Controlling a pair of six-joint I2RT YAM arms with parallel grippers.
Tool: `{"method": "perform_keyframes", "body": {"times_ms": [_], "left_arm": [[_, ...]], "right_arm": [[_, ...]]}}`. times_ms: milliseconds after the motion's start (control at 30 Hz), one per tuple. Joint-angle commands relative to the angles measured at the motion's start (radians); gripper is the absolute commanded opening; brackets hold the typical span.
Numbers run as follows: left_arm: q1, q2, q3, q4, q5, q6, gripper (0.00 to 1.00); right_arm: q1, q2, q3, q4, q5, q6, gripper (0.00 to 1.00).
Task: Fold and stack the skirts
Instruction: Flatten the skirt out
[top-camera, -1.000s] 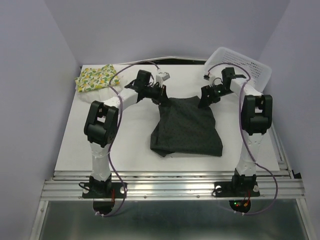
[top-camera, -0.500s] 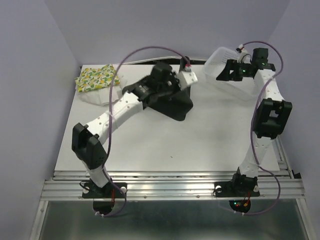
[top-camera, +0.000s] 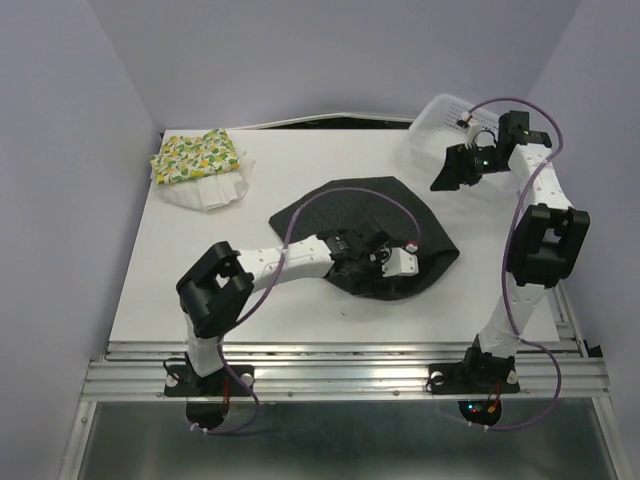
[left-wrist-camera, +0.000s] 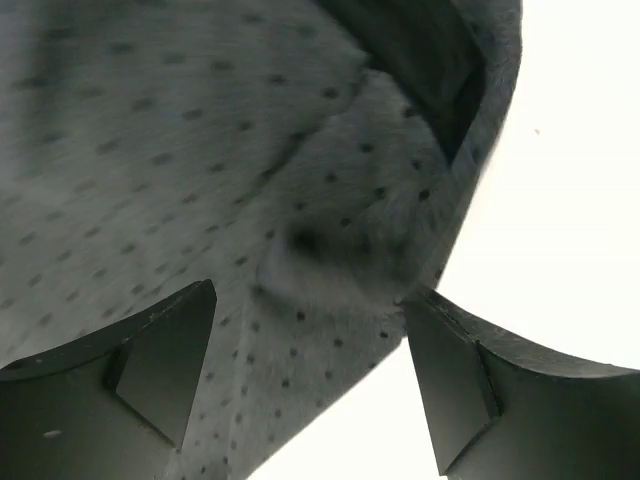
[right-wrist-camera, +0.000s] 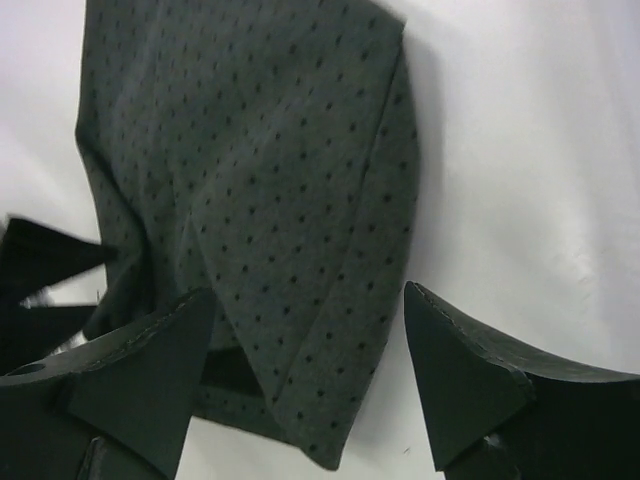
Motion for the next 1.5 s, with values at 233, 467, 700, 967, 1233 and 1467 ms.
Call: {"method": "perform_keyframes", "body": {"times_ms": [233,467,700,967,1233,1467], "left_arm": [[0.232,-0.227,0.049,-0.072,0.25,-0.092,0.82],[0.18,-0.182,0.073,-0.083,0.312,-0.116,0.82],[0.123,-0.101,0.086,-0.044,0.333,0.039,0.87],[0.112,0.009,0.17,-0.153,0.476,0.333,0.82],[0.083,0.031,0.187,-0.304,0.54,0.445,0.43],[0.114,-0.188,0.072,-0.325,0.493,0.375,0.0]], "right_arm": [[0.042,-0.154,-0.334,-0.115,0.2,-0.358,0.76],[0.042,-0.217,-0.457,-0.085,0.277,-0.431,0.71],[0.051,-0.188,-0.539,-0.077,0.329,-0.448,0.66],[0.051,-0.175,-0.558,-0.079,0.337,-0.443,0.42],[0.051,-0.201,-0.515,-0.1,0.311,-0.418,0.22],[0.051,-0.2,-0.434,-0.115,0.286,-0.382,0.01]]}}
